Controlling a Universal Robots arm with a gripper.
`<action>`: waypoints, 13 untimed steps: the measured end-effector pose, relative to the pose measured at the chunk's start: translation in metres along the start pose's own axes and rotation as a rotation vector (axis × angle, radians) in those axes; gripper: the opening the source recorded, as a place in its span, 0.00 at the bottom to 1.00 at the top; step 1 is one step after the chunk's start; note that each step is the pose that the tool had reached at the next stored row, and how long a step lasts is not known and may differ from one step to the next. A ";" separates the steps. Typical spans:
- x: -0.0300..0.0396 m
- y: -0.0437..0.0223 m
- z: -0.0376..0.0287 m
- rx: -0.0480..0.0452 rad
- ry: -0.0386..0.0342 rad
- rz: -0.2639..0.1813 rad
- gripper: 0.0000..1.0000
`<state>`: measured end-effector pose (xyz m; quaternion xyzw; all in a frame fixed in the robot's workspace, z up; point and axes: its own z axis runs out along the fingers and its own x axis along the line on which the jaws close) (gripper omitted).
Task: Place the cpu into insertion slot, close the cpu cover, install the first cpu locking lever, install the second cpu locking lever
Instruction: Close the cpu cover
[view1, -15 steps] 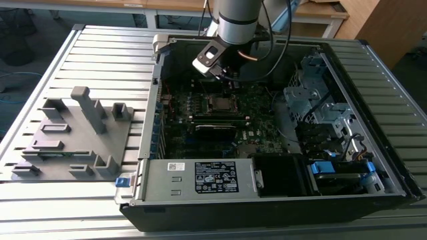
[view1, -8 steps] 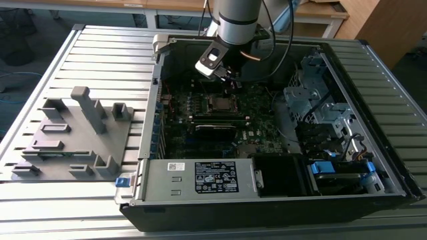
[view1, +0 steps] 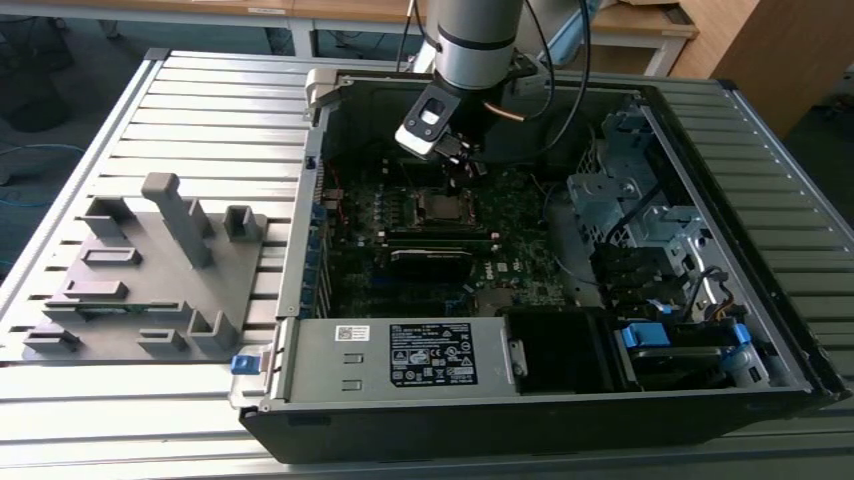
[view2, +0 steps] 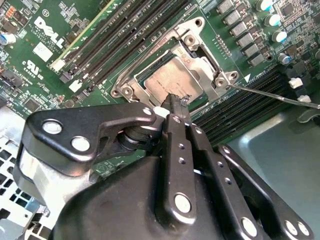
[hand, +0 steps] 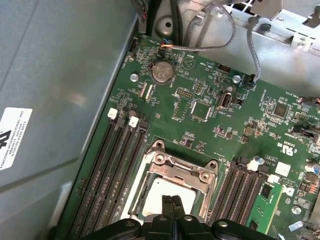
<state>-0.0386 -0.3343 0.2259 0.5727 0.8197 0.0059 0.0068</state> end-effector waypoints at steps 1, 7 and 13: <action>0.0000 0.0000 0.0000 0.0000 -0.0001 0.000 0.10; 0.0001 0.0000 0.0002 -0.0002 0.0009 -0.059 0.10; 0.0000 0.0000 0.0006 -0.0007 0.0027 -0.164 0.10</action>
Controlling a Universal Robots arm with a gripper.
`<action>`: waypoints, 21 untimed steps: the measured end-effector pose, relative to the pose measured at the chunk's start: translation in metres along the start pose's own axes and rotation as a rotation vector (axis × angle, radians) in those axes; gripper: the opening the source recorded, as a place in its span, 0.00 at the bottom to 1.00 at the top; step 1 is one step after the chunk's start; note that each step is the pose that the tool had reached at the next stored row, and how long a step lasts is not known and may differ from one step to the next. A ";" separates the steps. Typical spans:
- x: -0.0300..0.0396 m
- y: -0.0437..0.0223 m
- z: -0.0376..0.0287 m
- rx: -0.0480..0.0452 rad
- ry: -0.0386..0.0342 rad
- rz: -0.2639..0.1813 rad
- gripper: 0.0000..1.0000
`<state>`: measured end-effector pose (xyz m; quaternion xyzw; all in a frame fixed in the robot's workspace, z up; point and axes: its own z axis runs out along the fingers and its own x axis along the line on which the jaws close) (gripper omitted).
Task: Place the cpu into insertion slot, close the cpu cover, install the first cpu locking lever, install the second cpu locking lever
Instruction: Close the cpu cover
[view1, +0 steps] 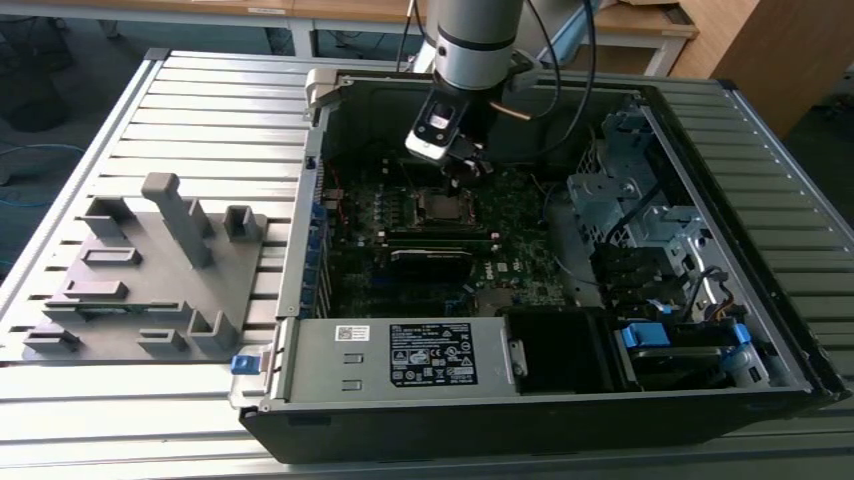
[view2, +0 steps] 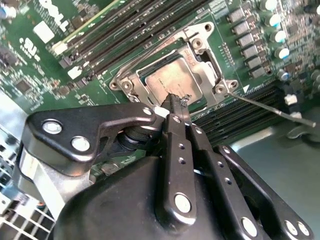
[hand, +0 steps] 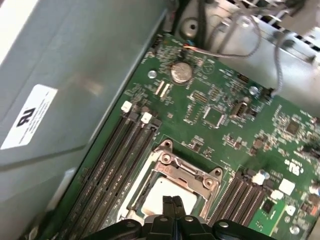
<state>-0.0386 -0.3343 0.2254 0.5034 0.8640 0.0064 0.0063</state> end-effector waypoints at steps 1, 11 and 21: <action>0.0000 0.0000 0.0001 -0.0001 0.0003 -0.017 0.10; 0.0000 0.0000 0.0010 -0.0008 0.0034 -0.193 0.10; 0.0000 0.0000 0.0022 -0.0016 0.0065 -0.369 0.10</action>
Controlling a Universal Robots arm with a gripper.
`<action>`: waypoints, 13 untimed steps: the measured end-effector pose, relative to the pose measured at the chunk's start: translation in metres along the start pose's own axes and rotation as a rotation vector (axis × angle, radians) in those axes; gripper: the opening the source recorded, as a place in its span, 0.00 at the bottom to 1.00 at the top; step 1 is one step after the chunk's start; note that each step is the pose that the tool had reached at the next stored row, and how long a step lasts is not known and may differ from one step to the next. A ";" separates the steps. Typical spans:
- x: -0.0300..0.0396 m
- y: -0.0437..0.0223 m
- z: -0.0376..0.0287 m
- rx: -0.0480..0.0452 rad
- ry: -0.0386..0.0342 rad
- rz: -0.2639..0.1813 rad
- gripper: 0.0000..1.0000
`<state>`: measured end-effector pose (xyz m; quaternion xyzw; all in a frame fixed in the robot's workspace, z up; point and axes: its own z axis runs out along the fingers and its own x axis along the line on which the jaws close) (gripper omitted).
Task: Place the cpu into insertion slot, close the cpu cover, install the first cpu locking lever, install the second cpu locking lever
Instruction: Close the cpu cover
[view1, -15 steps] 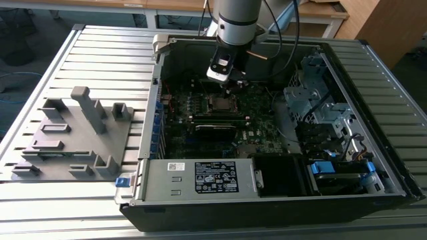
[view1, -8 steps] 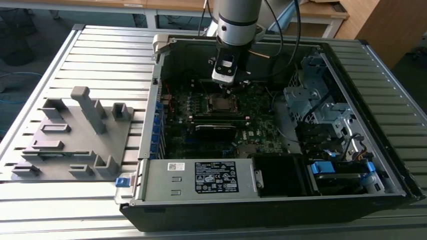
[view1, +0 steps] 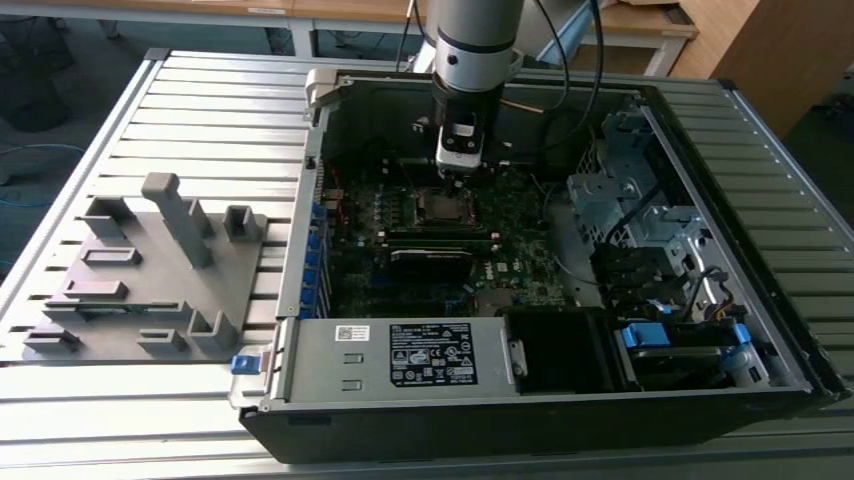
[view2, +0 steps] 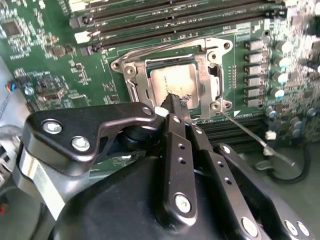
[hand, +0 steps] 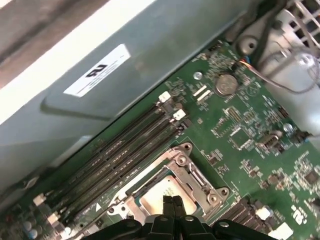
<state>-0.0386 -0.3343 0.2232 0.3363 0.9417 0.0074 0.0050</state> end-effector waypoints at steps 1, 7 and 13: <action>0.0000 0.0000 0.0002 -0.0002 0.0003 -0.017 0.10; 0.0000 0.0000 0.0011 -0.0006 0.0022 -0.126 0.10; 0.0000 0.0000 0.0017 -0.0004 0.0033 -0.204 0.10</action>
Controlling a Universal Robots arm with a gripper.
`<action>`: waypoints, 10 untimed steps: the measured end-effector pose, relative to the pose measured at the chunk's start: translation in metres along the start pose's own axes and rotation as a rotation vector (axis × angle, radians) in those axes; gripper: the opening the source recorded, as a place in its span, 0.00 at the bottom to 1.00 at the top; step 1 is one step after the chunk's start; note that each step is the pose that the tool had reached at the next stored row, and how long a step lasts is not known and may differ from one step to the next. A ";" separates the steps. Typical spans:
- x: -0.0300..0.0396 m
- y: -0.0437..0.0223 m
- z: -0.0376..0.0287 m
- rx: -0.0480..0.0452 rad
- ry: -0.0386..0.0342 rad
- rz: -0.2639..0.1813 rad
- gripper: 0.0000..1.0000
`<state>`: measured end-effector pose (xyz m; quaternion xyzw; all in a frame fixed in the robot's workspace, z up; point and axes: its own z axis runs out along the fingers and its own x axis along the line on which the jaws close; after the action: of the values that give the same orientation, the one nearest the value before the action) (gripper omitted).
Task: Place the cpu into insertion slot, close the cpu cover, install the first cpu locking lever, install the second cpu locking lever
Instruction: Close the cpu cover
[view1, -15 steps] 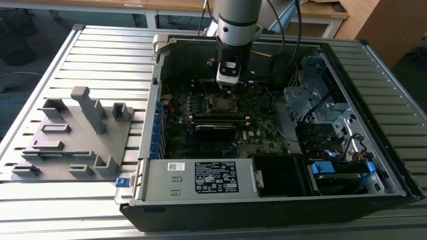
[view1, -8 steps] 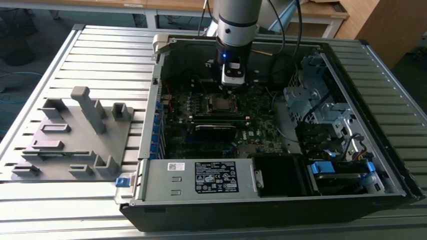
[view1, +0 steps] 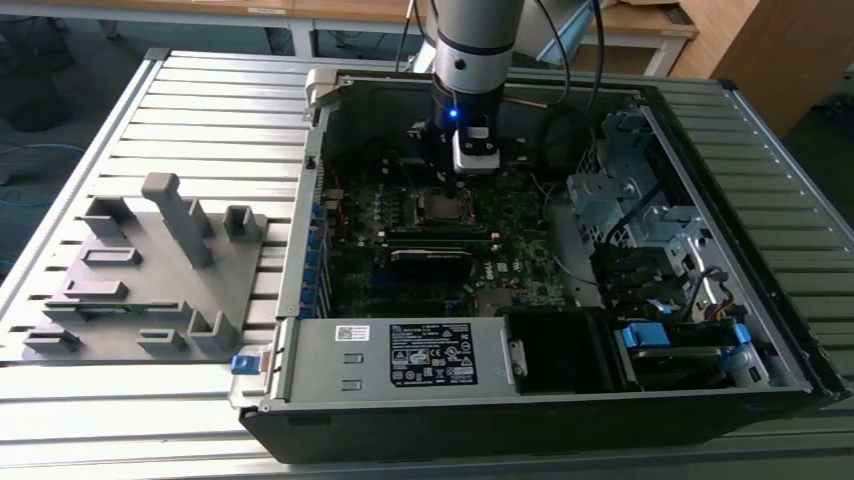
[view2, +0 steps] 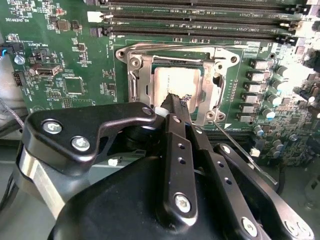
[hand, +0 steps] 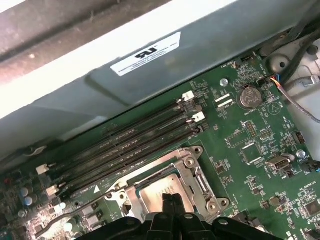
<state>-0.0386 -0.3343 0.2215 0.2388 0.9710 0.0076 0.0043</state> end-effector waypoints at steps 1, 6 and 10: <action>0.0000 0.0000 0.0000 -0.0001 -0.0001 0.000 0.10; 0.0000 0.0000 0.0000 0.0000 -0.0001 -0.003 0.10; 0.0000 0.0000 0.0001 -0.0004 0.0009 -0.061 0.10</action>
<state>-0.0386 -0.3342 0.2214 0.2088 0.9779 0.0078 0.0041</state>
